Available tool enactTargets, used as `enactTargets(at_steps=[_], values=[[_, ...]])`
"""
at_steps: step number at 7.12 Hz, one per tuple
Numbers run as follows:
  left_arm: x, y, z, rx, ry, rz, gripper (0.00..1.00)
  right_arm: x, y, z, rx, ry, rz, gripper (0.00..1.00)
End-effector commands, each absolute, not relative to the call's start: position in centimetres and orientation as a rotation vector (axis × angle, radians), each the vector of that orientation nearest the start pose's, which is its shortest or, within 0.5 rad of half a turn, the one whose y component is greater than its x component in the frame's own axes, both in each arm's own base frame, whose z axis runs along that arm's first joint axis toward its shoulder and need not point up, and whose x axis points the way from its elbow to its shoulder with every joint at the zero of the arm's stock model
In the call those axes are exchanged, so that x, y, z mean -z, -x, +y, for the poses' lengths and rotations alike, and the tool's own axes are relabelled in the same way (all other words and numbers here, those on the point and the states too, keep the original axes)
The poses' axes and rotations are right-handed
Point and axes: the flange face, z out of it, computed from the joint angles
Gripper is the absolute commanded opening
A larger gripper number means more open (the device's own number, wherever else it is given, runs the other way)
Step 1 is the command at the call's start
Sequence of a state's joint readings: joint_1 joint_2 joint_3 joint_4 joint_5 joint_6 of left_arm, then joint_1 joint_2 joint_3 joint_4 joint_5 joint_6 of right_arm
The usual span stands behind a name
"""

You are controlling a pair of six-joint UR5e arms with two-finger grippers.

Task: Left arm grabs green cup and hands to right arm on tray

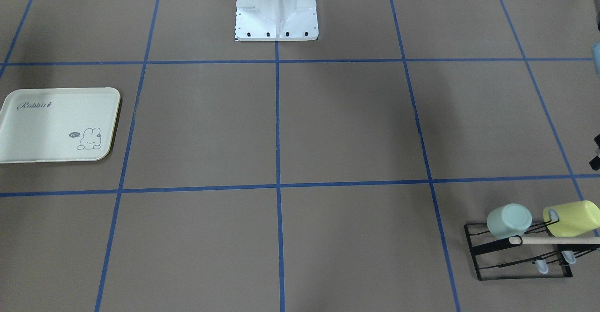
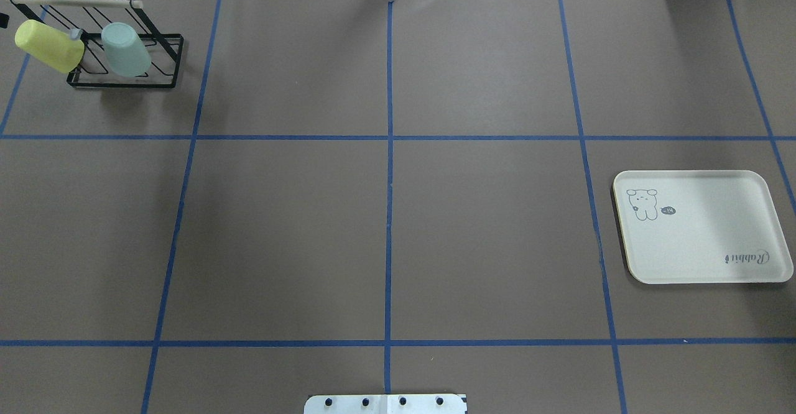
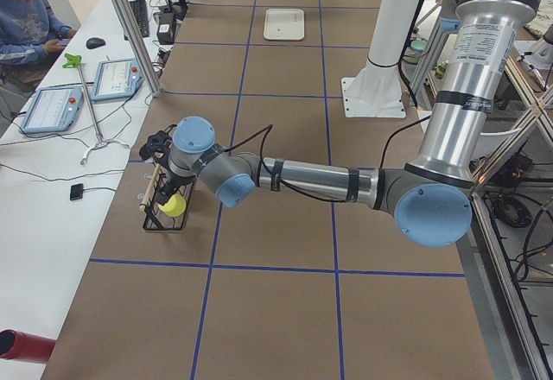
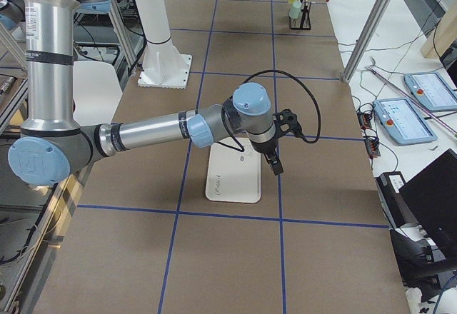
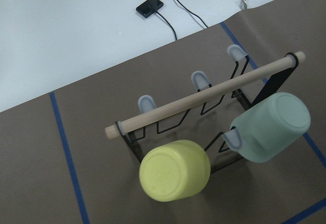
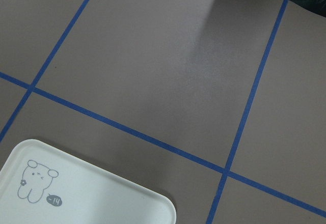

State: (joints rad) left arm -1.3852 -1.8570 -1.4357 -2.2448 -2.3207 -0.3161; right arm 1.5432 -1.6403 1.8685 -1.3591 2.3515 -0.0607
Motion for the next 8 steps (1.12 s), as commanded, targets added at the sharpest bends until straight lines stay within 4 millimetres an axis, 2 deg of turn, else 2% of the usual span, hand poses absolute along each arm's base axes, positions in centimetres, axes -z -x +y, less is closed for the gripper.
enactTargets(at_steps=[1,3,4,6,8], values=[[-45.3,-10.7,-64.6,-0.122,-0.538,0.914,1.00,-52.1,-5.0,-47.3,0.253,-0.427,-0.762,1.00],[-43.8,-15.8,-65.4,-0.055,-0.541,0.860,1.00,-52.3,-5.0,-47.2,0.252,-0.424,-0.764,1.00],[-43.3,-16.8,-65.9,-0.044,-0.526,0.827,1.00,-52.5,-5.0,-47.0,0.251,-0.419,-0.764,1.00],[-44.0,-19.1,-65.9,-0.037,-0.520,0.759,1.00,-52.6,-5.0,-46.9,0.249,-0.416,-0.765,1.00],[-43.5,-21.4,-66.4,-0.027,-0.508,0.674,1.00,-52.8,-5.0,-46.7,0.248,-0.412,-0.765,1.00]])
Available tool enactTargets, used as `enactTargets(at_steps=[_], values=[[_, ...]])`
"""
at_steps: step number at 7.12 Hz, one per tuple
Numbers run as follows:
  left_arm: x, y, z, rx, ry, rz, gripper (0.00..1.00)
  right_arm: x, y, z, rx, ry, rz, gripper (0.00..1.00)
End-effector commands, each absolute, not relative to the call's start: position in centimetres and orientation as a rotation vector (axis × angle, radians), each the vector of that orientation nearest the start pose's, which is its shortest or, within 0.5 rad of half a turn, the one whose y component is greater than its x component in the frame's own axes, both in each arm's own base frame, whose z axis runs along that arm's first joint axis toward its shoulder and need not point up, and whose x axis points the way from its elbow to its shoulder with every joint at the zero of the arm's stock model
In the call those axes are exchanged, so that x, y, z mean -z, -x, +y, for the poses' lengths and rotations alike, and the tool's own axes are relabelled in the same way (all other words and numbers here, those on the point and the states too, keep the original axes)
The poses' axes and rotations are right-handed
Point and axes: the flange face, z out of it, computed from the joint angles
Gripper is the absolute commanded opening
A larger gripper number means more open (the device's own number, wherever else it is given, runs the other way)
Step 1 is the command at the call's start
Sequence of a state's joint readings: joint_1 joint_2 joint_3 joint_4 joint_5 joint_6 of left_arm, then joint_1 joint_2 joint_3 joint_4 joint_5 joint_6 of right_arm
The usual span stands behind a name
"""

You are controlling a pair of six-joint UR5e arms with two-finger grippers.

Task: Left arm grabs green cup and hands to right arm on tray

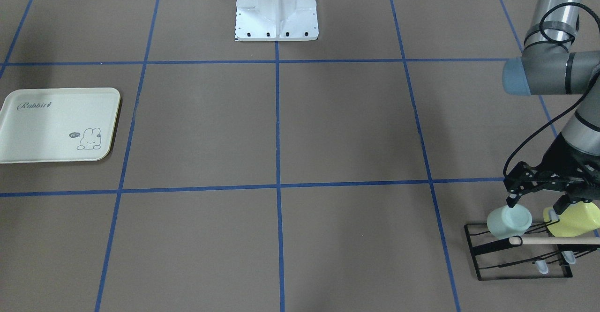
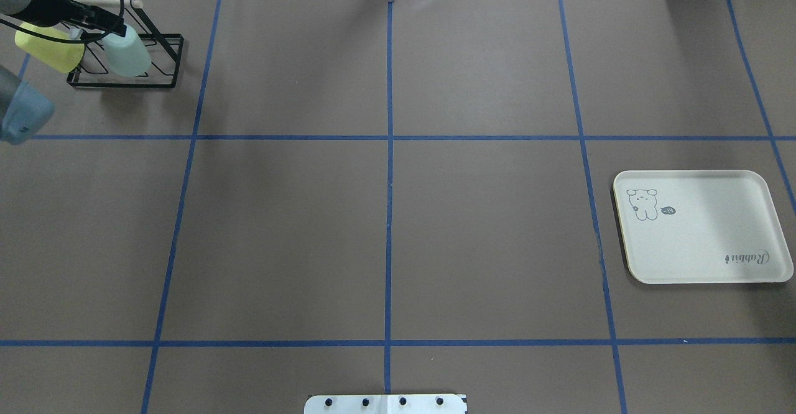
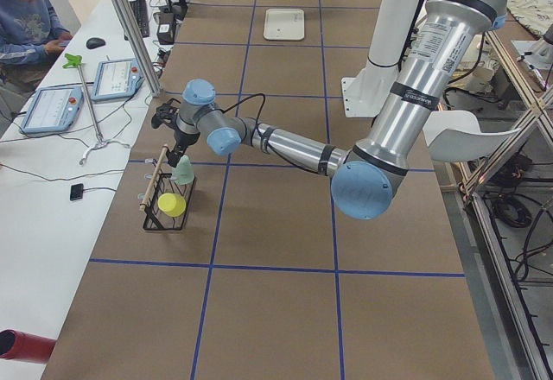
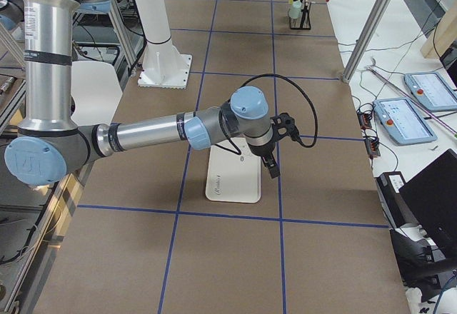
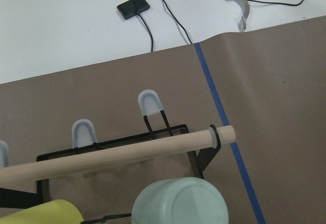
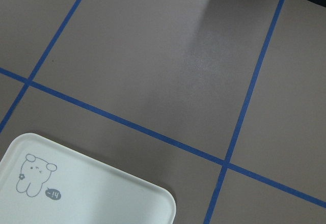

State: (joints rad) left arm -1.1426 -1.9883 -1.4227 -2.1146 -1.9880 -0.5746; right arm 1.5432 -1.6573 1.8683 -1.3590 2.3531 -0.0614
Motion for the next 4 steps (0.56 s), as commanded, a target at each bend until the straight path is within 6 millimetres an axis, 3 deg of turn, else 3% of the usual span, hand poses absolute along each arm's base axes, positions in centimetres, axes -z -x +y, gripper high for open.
enactTargets(at_steps=[1,4], values=[[-43.2,-22.4,-66.6,-0.024,-0.501,0.639,1.00,-52.9,-5.0,-46.7,0.247,-0.411,-0.765,1.00],[-42.7,-25.6,-66.6,-0.026,-0.484,0.530,1.00,-53.1,-5.0,-46.6,0.245,-0.406,-0.765,1.00]])
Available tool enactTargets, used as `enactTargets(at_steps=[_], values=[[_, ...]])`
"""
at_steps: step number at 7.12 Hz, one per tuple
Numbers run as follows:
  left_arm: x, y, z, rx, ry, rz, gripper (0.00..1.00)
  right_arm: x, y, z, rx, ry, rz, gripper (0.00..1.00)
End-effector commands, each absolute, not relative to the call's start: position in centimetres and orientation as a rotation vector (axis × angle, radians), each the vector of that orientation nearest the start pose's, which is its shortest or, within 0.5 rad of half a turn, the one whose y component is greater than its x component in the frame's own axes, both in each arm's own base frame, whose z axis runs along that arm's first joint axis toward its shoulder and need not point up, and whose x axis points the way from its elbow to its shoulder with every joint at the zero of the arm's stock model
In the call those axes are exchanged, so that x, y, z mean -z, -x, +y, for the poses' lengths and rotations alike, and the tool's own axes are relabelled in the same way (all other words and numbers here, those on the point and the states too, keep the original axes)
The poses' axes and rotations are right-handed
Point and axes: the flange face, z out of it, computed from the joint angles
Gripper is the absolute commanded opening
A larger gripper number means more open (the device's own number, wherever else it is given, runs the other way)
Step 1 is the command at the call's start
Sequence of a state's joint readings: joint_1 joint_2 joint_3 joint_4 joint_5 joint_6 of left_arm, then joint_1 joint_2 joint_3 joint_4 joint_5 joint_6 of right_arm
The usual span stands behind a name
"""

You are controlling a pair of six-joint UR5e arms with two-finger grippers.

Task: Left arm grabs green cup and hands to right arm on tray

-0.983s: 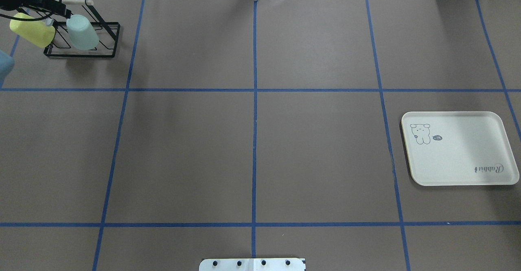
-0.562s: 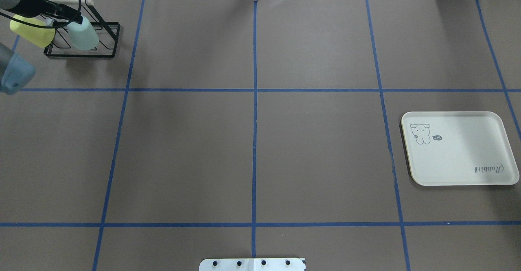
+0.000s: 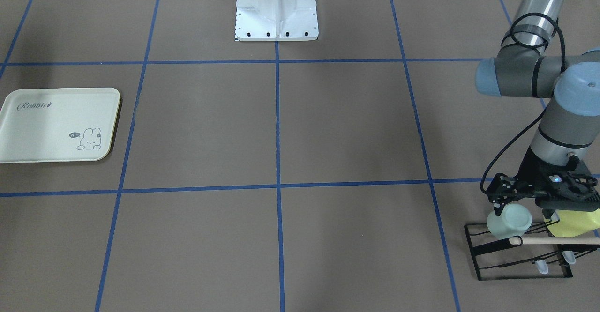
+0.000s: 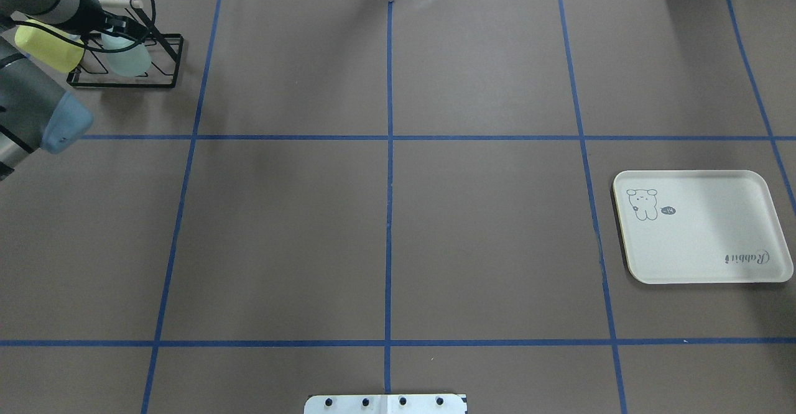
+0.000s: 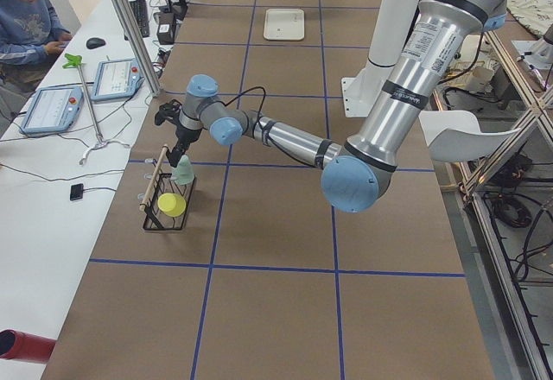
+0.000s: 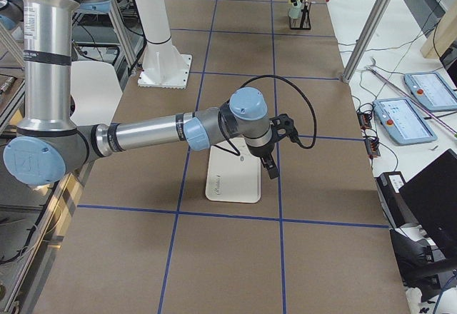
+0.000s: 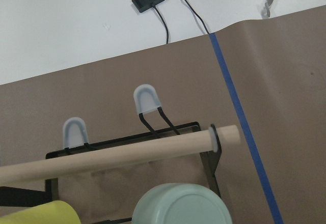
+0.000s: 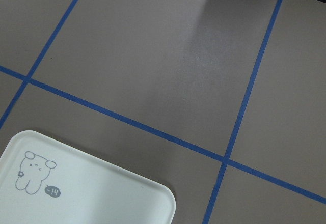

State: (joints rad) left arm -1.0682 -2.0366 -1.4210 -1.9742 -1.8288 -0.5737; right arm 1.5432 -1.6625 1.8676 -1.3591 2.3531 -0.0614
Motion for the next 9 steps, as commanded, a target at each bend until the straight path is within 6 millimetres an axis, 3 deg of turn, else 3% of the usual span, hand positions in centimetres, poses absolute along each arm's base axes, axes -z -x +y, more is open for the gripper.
enactTargets(at_steps=[1,4,9], values=[[-42.9,-26.6,-66.4,-0.035,-0.473,0.516,1.00,-53.1,-5.0,-46.6,0.245,-0.406,-0.765,1.00],[-44.3,-28.3,-66.6,-0.043,-0.473,0.460,1.00,-53.1,-5.0,-46.6,0.245,-0.406,-0.765,1.00],[-44.6,-28.3,-66.6,-0.053,-0.472,0.455,0.99,-53.1,-5.0,-46.6,0.245,-0.406,-0.765,1.00]])
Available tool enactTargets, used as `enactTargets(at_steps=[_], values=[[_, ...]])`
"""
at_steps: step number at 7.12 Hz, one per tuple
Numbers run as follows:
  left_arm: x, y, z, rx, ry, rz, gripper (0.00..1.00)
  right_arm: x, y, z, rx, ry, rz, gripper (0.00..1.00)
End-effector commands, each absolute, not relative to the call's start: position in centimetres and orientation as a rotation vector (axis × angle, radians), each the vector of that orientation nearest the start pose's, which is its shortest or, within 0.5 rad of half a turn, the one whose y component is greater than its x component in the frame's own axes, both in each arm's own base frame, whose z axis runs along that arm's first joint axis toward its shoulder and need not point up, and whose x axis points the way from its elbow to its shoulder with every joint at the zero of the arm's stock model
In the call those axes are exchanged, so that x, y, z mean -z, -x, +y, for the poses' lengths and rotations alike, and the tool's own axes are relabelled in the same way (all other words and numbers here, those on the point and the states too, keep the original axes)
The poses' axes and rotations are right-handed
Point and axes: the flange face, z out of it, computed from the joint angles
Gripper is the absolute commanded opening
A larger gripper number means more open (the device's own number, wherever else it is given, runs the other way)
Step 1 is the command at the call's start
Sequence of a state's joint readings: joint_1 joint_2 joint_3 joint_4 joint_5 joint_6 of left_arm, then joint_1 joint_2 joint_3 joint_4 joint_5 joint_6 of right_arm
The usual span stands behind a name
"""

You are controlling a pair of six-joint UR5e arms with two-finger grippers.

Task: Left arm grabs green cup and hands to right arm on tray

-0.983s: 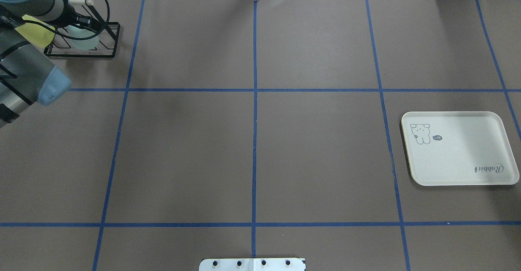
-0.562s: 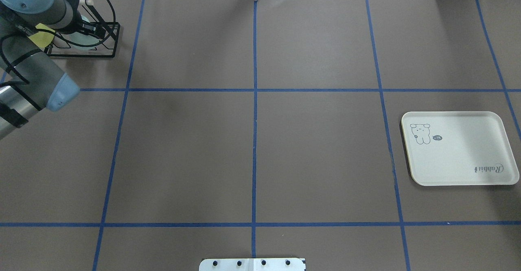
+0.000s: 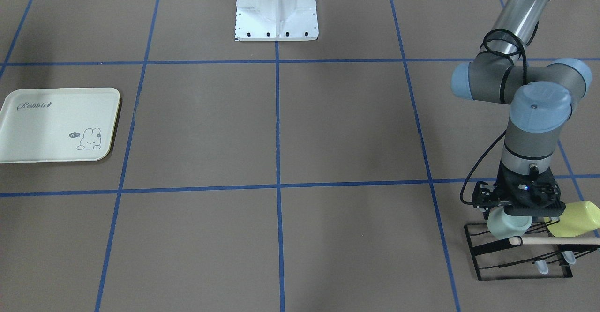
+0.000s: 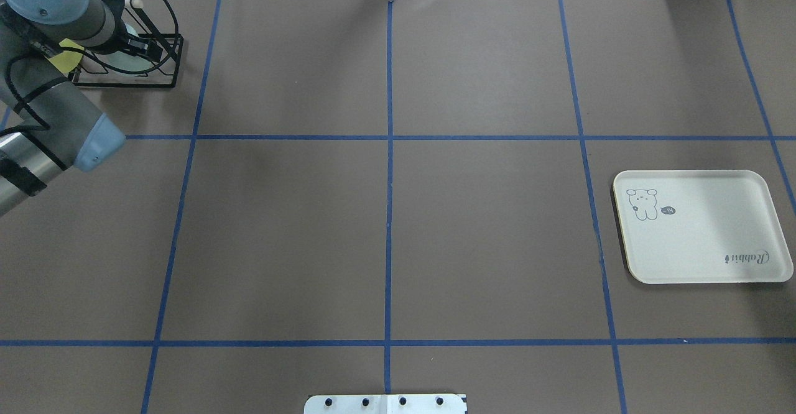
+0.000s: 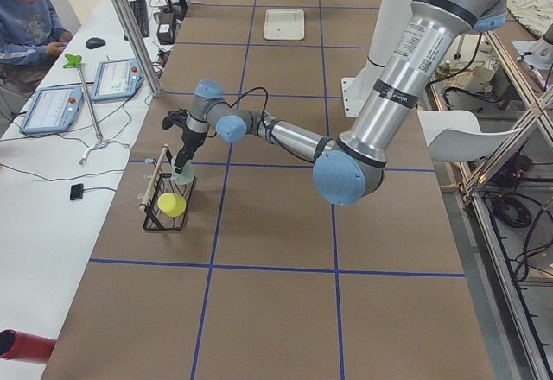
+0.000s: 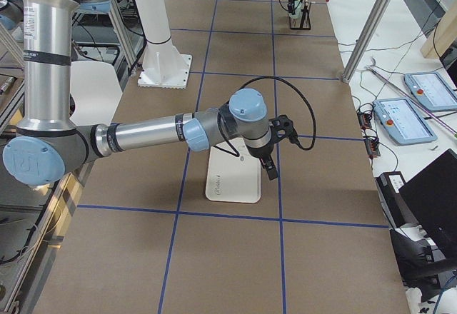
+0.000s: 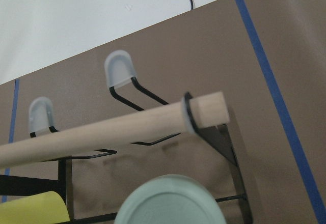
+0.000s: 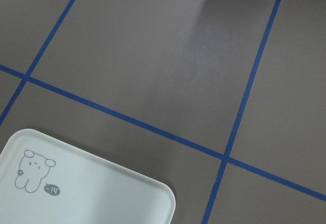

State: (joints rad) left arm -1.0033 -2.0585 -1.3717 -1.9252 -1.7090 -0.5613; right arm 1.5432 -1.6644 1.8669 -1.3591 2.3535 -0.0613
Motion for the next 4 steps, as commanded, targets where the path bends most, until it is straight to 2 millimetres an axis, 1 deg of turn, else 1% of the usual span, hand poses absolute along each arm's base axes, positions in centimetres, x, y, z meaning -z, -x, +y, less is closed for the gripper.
enactTargets(at_steps=[1,4], values=[[-44.40,-28.19,-66.66,-0.052,-0.474,0.456,0.99,-53.12,-5.01,-46.57,0.246,-0.406,-0.767,1.00],[-44.48,-27.37,-67.03,-0.054,-0.480,0.448,0.99,-53.12,-5.01,-46.57,0.246,-0.406,-0.767,1.00]])
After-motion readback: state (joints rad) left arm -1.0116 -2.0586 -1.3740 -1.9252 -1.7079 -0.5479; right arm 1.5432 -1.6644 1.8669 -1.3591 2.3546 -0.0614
